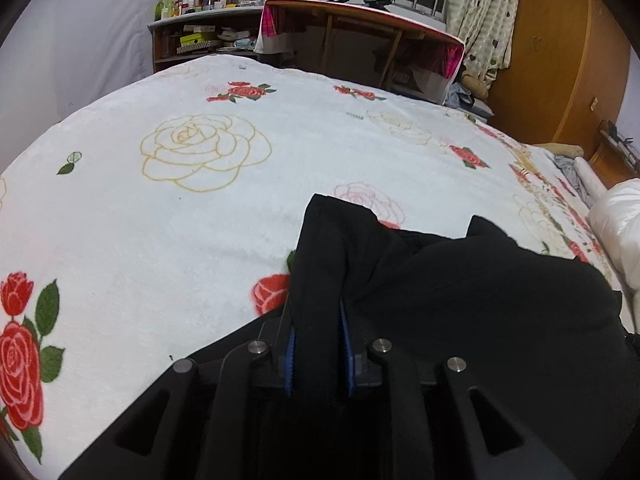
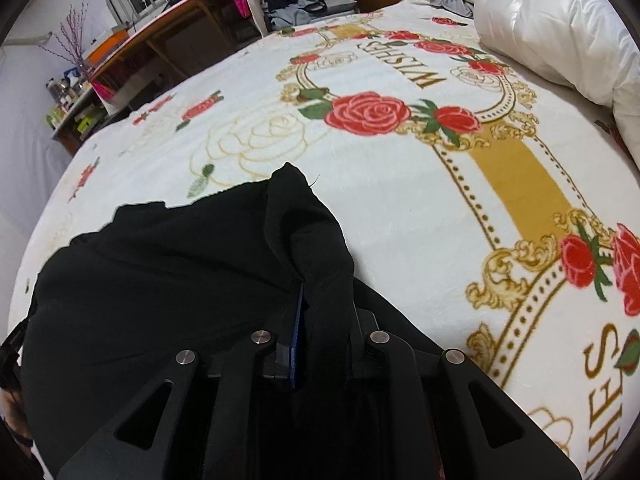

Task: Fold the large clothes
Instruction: 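Open both tools and press the folded coat flat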

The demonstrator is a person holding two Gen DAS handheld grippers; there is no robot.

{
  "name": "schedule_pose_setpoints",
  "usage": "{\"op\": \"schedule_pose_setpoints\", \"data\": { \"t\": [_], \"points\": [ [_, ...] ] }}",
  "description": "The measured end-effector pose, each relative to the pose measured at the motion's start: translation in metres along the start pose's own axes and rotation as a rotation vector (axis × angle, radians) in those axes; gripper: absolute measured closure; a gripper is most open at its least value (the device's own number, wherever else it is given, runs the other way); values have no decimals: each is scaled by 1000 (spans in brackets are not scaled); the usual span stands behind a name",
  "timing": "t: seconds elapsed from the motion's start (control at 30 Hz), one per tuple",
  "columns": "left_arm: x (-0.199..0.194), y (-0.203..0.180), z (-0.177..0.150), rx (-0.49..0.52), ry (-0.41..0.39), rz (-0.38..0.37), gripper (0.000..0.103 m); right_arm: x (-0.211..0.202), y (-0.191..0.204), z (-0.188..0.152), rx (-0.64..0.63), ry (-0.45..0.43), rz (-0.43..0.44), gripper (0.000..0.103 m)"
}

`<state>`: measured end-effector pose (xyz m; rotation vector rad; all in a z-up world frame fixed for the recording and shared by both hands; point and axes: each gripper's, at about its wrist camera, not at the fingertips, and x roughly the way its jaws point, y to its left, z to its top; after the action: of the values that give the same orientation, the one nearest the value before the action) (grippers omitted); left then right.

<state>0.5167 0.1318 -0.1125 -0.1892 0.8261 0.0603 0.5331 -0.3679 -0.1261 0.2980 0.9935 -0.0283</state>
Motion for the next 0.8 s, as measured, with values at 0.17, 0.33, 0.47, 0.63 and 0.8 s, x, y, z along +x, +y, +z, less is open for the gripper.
{"op": "schedule_pose_setpoints", "data": {
  "t": [0.17,0.33,0.47,0.63,0.8],
  "points": [
    [-4,-11,3,49,18,70,76,0,9,4,-42,27,-62,80],
    [-50,-4,22,10,-43,59,73,-55,13,9,-37,-64,-44,74],
    [-106,-15,17,11,-146,-11,74,-113,39,-13,-83,-174,54,66],
    [-137,-89,-37,163,-124,-249,74,-119,103,-80,-266,-115,229,56],
    [-81,-127,-75,263,28,-212,71,-74,107,-96,-335,-58,112,58]
  ]
}}
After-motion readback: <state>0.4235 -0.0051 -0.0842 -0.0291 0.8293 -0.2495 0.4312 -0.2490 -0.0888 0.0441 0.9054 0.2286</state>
